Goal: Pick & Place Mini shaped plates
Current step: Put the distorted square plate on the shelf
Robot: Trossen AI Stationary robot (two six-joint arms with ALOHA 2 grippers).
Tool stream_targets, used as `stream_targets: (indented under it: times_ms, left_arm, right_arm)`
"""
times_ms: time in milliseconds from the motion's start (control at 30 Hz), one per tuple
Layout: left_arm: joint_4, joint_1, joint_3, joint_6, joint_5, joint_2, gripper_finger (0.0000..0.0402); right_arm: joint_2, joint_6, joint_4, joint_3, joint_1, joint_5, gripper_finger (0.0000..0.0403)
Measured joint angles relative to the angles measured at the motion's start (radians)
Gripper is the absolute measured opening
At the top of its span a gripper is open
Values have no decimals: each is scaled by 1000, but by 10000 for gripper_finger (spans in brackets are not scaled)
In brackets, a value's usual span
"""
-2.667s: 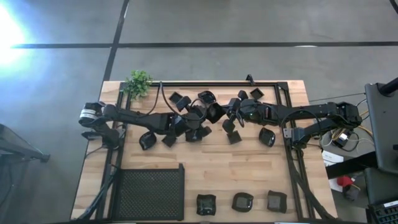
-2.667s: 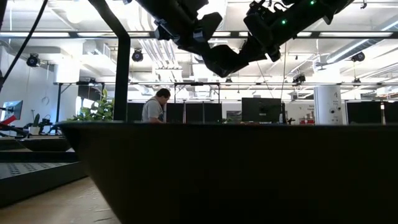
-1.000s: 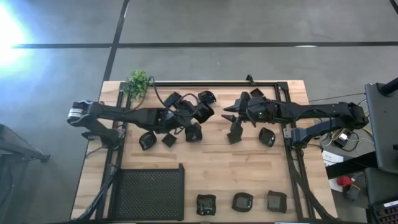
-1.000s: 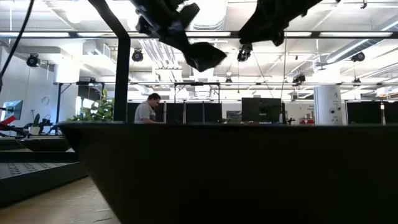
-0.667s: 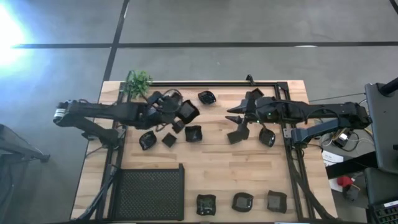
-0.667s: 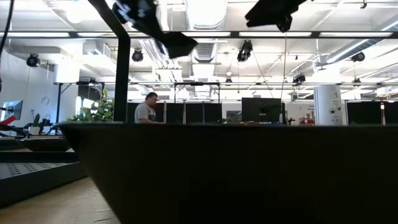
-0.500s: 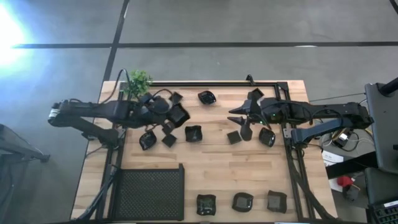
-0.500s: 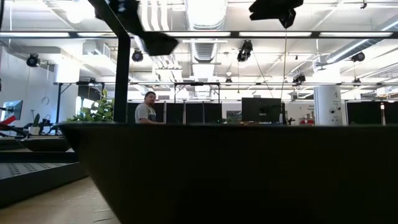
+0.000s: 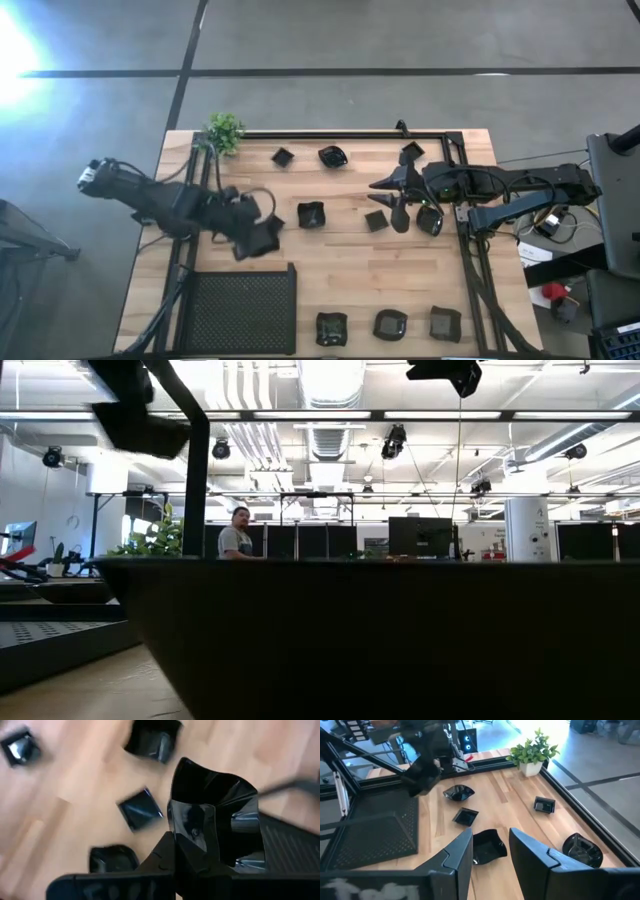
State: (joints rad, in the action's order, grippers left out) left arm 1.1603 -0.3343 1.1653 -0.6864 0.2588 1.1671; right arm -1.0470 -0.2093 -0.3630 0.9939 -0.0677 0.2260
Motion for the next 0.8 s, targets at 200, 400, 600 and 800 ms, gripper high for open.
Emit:
stream_targets:
  times_ms: [200, 400, 600, 800]
  left_arm:
    - [-88, -167, -100, -142, -7, 0, 0]
    - [-295, -273, -200, -199, -6, 0, 0]
    - [-519, -339, -318, -216, -22, 0, 0]
    - [-694, -367, -443, -282, -52, 3, 0]
  right_arm:
    - [0, 0, 0, 0, 0, 0, 123]
    - [0, 0, 0, 0, 0, 0, 123]
    - [0, 0, 0, -1, 0, 0, 123]
    - [0, 0, 0, -1, 0, 1, 123]
